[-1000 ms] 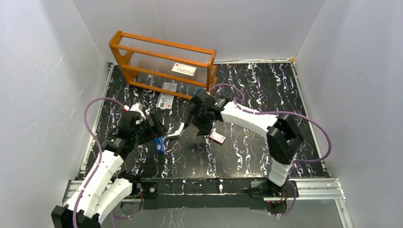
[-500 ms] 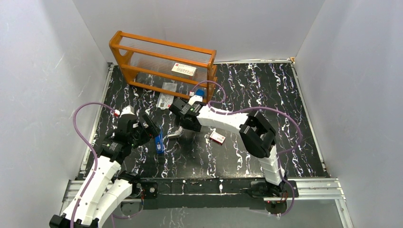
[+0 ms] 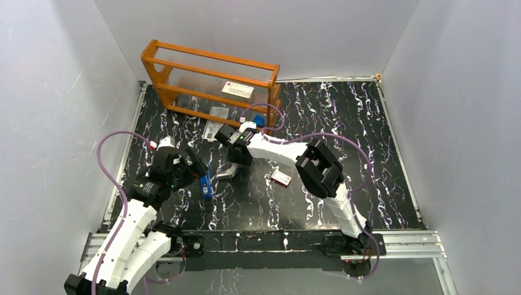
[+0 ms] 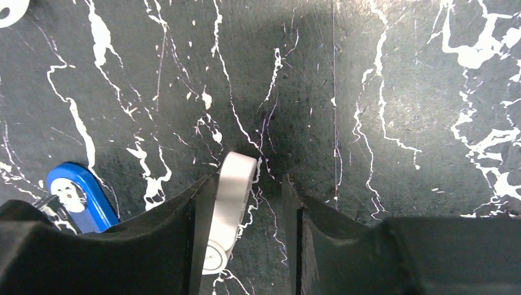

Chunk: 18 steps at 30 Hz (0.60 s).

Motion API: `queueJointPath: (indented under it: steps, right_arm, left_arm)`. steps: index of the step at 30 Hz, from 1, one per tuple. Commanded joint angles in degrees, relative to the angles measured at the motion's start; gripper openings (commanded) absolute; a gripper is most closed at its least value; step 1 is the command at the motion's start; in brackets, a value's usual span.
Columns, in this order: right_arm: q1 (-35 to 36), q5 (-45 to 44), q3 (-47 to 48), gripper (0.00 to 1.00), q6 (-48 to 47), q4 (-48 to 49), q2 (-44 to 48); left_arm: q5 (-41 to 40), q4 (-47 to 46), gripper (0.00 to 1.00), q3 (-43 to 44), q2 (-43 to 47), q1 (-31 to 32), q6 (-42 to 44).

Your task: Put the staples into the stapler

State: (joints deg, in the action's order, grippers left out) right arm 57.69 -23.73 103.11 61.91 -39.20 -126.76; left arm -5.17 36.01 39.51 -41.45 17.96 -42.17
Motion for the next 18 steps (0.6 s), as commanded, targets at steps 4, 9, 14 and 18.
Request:
queueJointPath:
  steps: [4, 9, 14, 18]
  right_arm:
    - [-0.39, 2.32, 2.97, 0.49, -1.29, -1.15, -1.76]
    - [-0.56, 3.06, 2.96, 0.38, -1.97, -1.04, -1.58]
    - [-0.95, 3.67, -1.4, 0.3, -4.16, 3.99, 1.43]
    - [-1.24, 3.81, -12.03, 0.3, -11.59, 17.7, 8.17]
  left_arm:
    - [-0.19, -0.88, 0.84, 0.82, -0.3, -0.27, 0.58]
    - [0.74, -1.13, 0.84, 0.9, -0.39, -0.22, 0.62]
    - [4.3, -2.49, 0.84, 0.17, -0.47, -0.23, 0.61]
    - [9.1, -4.08, 0.84, -0.2, -0.4, -0.24, 0.76]
